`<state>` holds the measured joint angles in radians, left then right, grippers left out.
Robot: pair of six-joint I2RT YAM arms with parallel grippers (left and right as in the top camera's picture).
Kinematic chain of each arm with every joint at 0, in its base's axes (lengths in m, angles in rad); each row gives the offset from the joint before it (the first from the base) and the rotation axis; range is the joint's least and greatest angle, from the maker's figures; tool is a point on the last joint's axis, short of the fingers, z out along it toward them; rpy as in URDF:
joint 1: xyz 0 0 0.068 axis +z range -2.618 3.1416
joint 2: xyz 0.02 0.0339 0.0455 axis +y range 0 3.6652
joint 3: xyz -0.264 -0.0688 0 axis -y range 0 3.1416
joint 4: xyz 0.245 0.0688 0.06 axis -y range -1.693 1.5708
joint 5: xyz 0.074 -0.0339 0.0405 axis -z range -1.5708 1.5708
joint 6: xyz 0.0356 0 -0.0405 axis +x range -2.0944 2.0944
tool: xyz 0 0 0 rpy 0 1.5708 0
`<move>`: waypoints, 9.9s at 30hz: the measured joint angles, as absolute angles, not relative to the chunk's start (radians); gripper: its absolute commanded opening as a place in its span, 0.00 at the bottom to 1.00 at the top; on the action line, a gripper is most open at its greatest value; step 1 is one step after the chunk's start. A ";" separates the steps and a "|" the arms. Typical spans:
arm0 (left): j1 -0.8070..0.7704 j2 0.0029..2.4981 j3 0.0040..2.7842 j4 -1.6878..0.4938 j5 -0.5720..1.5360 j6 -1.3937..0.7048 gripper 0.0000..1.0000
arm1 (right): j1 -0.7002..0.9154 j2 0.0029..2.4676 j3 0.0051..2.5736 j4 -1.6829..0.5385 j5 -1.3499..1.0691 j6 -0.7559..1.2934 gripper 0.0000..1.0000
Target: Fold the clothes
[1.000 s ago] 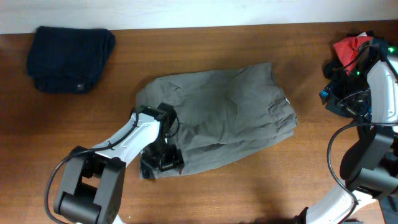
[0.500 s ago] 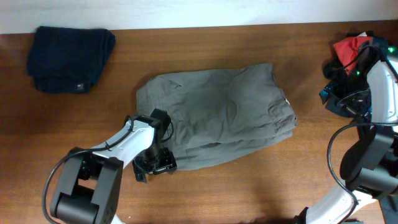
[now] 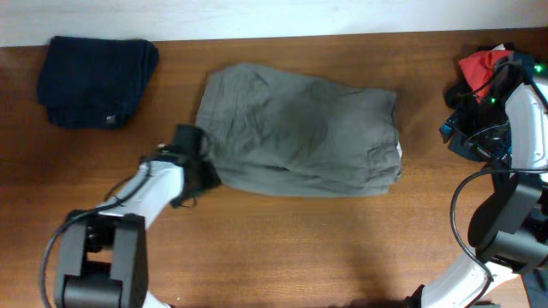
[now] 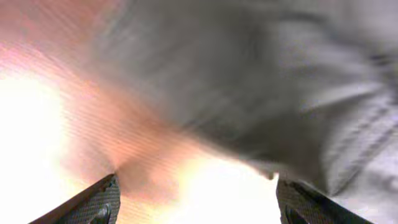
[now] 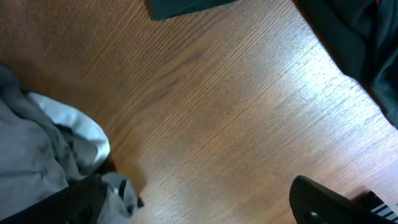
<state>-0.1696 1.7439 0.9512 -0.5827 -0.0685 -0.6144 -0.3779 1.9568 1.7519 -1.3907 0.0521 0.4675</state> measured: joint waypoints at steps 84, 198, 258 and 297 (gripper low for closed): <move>-0.087 1.634 1.467 -0.619 0.059 -0.648 0.01 | 0.431 1.767 1.226 -0.916 -0.313 0.708 0.99; -0.078 1.806 1.499 -1.201 0.106 -0.699 0.01 | 0.276 1.769 1.226 -0.976 -0.289 0.622 0.98; -0.127 1.554 1.861 -1.202 0.150 -0.541 0.01 | 0.123 1.731 1.882 -1.296 -0.175 0.524 0.04; -0.443 1.350 2.003 -1.208 -0.145 -0.520 0.01 | 0.169 1.553 1.902 -1.387 -0.184 0.486 0.04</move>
